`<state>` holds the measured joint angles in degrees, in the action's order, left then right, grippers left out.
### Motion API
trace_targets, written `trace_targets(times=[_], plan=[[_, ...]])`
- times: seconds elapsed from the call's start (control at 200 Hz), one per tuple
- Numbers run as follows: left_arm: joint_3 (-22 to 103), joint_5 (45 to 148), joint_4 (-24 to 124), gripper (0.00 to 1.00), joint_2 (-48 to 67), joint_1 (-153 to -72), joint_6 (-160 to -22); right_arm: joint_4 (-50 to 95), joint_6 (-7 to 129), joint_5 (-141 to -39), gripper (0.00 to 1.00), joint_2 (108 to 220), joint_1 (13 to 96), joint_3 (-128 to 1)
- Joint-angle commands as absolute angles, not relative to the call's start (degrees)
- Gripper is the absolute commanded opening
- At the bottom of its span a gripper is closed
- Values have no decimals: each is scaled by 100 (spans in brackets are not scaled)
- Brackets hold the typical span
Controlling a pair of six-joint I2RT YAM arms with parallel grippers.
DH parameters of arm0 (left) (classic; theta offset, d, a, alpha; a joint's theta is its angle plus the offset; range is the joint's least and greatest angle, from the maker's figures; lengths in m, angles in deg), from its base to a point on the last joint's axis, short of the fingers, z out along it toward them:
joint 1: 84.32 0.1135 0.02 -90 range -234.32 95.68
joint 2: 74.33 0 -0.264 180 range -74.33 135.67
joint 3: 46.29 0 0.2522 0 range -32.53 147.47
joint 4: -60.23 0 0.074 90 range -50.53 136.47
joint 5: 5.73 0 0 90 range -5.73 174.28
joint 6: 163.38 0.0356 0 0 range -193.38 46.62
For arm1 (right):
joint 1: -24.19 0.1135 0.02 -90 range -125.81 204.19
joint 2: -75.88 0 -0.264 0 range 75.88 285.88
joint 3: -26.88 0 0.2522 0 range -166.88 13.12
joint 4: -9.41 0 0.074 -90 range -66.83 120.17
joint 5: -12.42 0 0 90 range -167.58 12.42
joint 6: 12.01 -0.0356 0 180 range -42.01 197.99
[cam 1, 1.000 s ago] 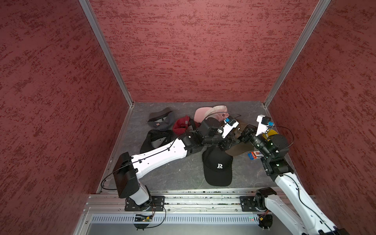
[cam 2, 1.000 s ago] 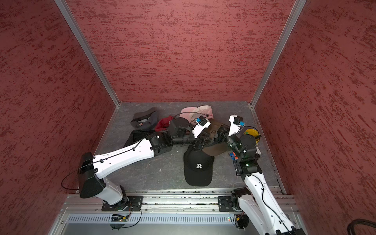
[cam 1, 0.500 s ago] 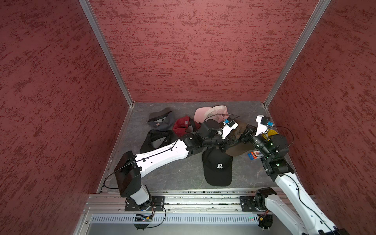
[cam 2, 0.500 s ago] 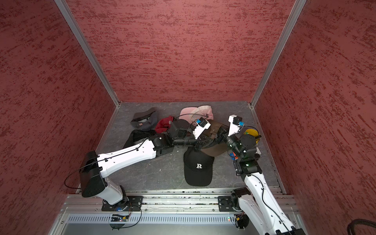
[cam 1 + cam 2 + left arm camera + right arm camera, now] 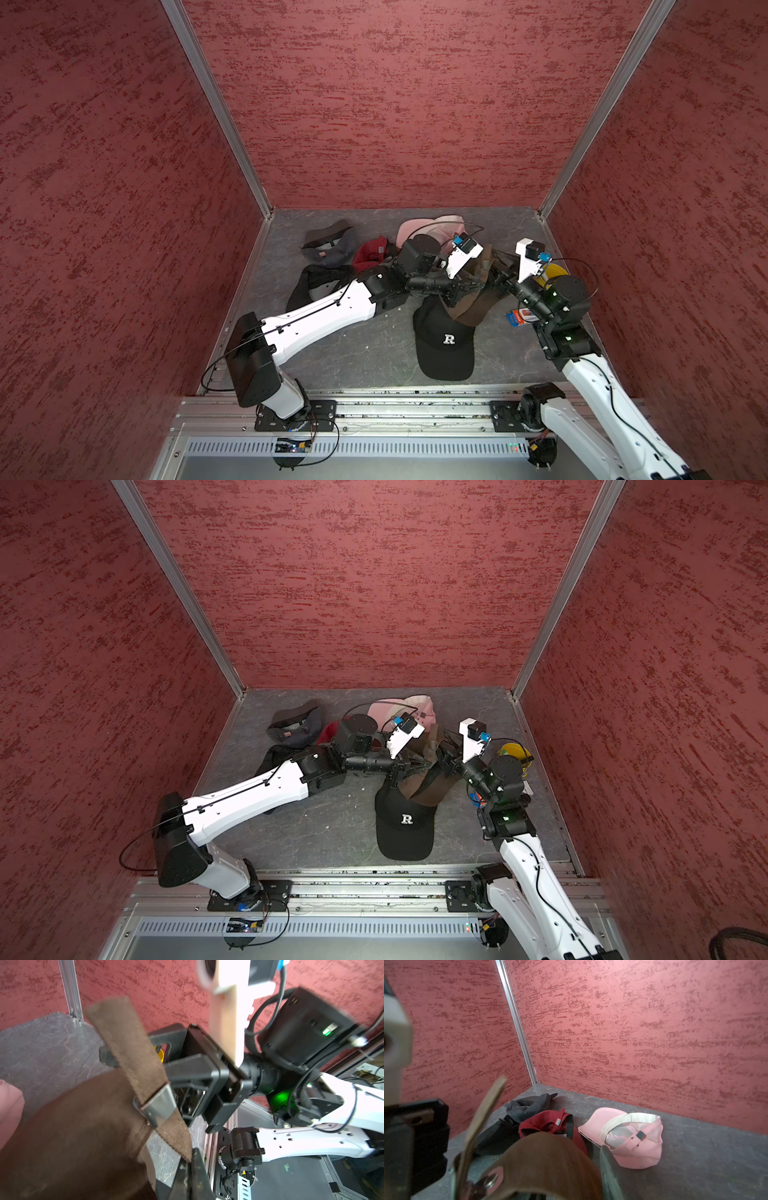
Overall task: Open the adjustable buckle of the baseball cap
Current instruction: Pull the adjustable strap on the baseball cap.
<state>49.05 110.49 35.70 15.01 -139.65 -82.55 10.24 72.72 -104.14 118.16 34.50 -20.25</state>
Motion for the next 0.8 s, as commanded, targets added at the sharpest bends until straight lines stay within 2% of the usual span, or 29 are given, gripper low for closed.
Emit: trace_targets(times=[0.0,0.401,0.606,0.796], plan=[[5090,11315,3424,0,1326,-13887,-8175,1030,7909,-10691,44,11635,3483,-1987],[5498,11686,3412,0,1602,-13754,-8210,706,8261,-11296,44,11363,3535,-1805],[5759,11852,3320,0,1781,-13749,-8165,645,8164,-11386,36,11454,3544,-1755],[5905,11951,3225,0,1927,-13749,-8140,-48,7646,-11432,25,11558,3544,-1611]])
